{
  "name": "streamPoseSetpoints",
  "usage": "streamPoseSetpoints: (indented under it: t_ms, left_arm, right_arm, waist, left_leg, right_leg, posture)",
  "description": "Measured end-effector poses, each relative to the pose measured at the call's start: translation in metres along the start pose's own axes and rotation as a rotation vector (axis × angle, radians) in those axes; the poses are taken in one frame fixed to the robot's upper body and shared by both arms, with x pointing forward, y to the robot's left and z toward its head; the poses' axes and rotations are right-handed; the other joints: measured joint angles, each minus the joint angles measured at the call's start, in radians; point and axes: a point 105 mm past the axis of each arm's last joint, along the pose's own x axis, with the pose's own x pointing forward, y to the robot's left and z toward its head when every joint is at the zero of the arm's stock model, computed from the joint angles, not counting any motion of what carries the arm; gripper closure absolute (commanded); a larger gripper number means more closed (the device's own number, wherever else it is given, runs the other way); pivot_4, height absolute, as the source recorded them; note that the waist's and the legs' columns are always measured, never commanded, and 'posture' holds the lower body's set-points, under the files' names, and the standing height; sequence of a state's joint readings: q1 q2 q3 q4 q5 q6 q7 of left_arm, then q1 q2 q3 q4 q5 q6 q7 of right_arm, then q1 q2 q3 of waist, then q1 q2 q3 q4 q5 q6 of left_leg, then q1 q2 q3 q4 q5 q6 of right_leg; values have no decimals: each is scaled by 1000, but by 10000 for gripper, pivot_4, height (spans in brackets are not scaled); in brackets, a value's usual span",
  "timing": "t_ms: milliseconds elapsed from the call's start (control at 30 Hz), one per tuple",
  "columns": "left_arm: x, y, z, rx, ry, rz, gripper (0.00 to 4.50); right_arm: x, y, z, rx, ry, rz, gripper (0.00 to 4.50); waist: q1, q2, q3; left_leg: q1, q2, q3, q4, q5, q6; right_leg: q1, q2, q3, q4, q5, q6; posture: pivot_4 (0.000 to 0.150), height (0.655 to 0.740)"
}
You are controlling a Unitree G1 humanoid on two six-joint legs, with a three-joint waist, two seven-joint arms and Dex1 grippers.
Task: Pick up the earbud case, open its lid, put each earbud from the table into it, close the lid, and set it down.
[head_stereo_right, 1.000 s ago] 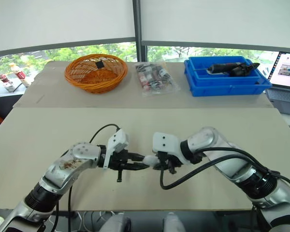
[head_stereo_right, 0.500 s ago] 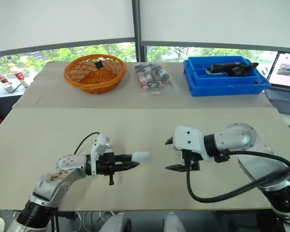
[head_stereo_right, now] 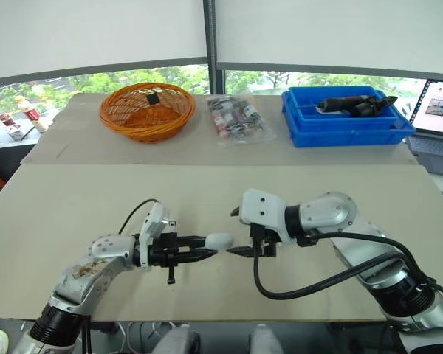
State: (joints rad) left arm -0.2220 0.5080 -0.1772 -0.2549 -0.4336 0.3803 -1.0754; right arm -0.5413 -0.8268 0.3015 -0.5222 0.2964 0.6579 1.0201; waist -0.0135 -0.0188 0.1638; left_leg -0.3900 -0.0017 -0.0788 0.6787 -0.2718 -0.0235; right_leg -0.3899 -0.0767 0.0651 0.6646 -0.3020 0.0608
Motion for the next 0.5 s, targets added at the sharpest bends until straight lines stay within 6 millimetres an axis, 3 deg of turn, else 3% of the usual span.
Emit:
streamPoseSetpoints:
  t_ms: [500]
  left_arm:
    - [0, -2, -5, 21, 24, -12, 39927]
  right_arm:
    - [-2, -11, 14, 80, -59, -26, 3018]
  waist:
    - [1, 0, 0]
  left_leg:
    - [0, 0, 0, 0, 0, 0]
  right_leg:
    - [0, 0, 0, 0, 0, 0]
  posture:
    - [1500, 7400]
